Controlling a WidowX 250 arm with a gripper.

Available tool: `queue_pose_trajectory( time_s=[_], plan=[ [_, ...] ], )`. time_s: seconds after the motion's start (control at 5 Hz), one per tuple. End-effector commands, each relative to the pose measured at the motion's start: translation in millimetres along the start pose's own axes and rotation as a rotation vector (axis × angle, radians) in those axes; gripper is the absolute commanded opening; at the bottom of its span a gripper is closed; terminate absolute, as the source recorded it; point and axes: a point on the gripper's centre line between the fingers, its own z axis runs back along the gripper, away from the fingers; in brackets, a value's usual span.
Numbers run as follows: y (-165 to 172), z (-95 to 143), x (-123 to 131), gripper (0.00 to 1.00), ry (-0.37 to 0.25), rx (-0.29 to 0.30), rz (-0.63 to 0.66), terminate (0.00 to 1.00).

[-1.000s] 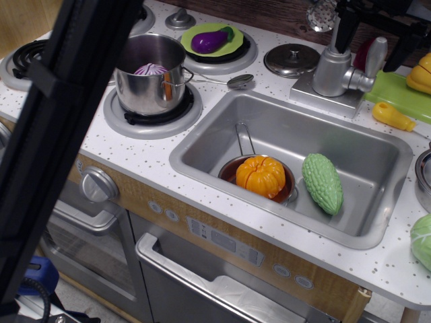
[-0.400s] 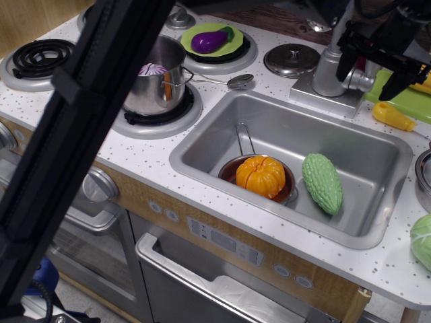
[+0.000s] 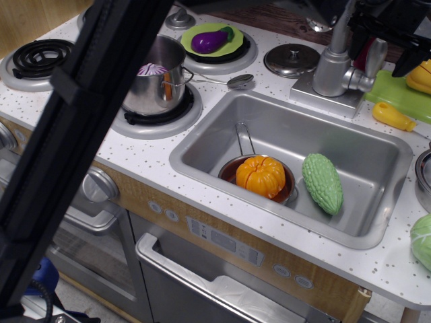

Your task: Turn lever vertical to front

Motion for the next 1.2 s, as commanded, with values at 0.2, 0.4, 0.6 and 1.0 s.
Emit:
queue_pose_trajectory(
  time_s=[0.2,0.4,0.6,1.0],
  plan=[
    [14.0,19.8,31.4,1.00,-0.104,-0.052,0.036,0.00],
    [15.4,15.3,35.4,1.00,-0.104,-0.060,0.031,0.00],
    [15.1,14.0,35.8,1.00,-0.100,-0.055,0.043,0.00],
    [11.2,18.4,26.5,0.00,-0.066,-0.059,0.077,0.00]
  ],
)
